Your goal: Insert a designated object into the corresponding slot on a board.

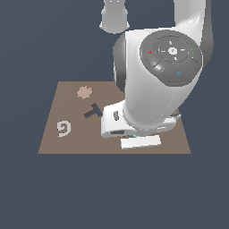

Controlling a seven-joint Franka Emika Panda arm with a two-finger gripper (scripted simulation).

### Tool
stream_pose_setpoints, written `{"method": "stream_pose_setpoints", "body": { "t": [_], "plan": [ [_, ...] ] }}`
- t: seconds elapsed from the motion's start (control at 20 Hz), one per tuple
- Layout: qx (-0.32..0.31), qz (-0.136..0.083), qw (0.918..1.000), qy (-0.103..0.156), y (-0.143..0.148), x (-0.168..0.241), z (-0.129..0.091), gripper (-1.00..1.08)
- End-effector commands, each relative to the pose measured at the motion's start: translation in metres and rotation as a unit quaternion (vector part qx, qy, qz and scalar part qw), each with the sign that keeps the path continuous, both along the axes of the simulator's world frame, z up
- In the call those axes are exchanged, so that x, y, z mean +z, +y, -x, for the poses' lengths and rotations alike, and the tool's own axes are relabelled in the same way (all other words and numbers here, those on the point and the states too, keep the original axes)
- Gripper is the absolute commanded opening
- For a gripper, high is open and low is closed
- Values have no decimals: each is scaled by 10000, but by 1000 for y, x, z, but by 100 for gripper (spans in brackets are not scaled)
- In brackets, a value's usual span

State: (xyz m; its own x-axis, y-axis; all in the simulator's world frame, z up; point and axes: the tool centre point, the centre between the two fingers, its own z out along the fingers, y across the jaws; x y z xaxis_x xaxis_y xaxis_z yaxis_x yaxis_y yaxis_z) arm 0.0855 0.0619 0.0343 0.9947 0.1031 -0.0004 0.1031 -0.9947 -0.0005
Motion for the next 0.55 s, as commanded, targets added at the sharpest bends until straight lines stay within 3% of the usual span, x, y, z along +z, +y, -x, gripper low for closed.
{"method": "stream_pose_setpoints", "body": {
  "t": [0.0, 0.05, 0.5],
  "plan": [
    [7, 2, 10000, 3, 0, -4, 0, -100],
    [7, 2, 10000, 3, 0, -4, 0, 100],
    [7, 2, 10000, 3, 0, -4, 0, 100]
  ]
}}
